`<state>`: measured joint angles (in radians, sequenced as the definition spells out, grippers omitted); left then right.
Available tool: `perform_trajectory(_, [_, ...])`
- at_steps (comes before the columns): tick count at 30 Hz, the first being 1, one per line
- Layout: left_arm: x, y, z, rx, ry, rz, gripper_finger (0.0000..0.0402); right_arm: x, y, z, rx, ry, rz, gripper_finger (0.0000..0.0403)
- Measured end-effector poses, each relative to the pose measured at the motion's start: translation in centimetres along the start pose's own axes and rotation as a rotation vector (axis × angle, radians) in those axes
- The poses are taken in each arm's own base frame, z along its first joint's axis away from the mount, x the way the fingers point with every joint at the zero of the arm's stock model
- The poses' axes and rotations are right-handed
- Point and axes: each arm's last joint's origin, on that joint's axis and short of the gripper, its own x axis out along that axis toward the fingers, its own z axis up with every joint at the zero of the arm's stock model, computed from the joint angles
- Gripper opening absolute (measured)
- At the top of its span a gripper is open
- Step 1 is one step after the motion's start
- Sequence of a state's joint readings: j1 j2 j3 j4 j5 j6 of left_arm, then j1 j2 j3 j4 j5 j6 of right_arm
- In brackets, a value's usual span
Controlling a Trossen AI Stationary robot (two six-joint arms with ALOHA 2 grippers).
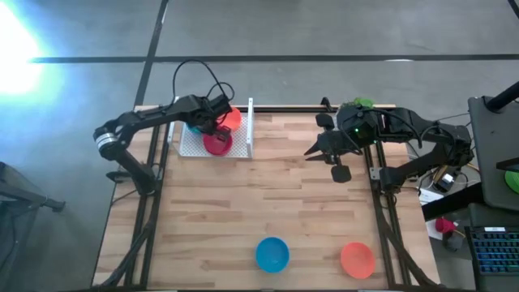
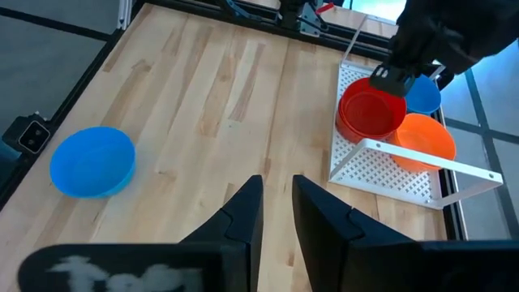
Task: Pick & Place Mini bowls
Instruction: Stack the red bowl on the stacked red bowls on the shelf, then stack the blue bowl on the stacked blue bowls on the shelf
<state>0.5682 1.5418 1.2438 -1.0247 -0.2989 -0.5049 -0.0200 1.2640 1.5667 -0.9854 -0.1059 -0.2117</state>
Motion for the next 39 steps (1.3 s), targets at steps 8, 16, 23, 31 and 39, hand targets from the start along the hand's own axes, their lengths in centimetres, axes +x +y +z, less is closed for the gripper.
perform_trajectory(8, [-0.5, 0.6, -0.3, -0.001, -0.036, 0.068, 0.0000, 0.0, 0.0, 0.0, 0.002, 0.000, 0.000, 0.0070])
perform_trajectory(16, [2.0, 0.9, -2.3, 0.005, 0.033, 0.116, 0.0000, 0.0, 0.0, 0.0, 0.003, 0.000, 0.000, 0.0071])
perform_trajectory(23, [3.1, 0.9, -3.1, 0.004, 0.063, 0.103, 0.0000, 0.0, 0.0, 0.0, 0.002, 0.000, 0.000, 0.0070])
perform_trajectory(31, [0.4, 1.2, -2.0, -0.029, -0.030, 0.050, 0.0000, 0.0, 0.0, 0.0, 0.003, 0.000, 0.000, 0.0063])
perform_trajectory(39, [-5.4, 2.3, -2.5, 0.018, -0.214, -0.063, 0.0000, 0.0, 0.0, 0.0, 0.027, 0.002, 0.000, 0.0065])
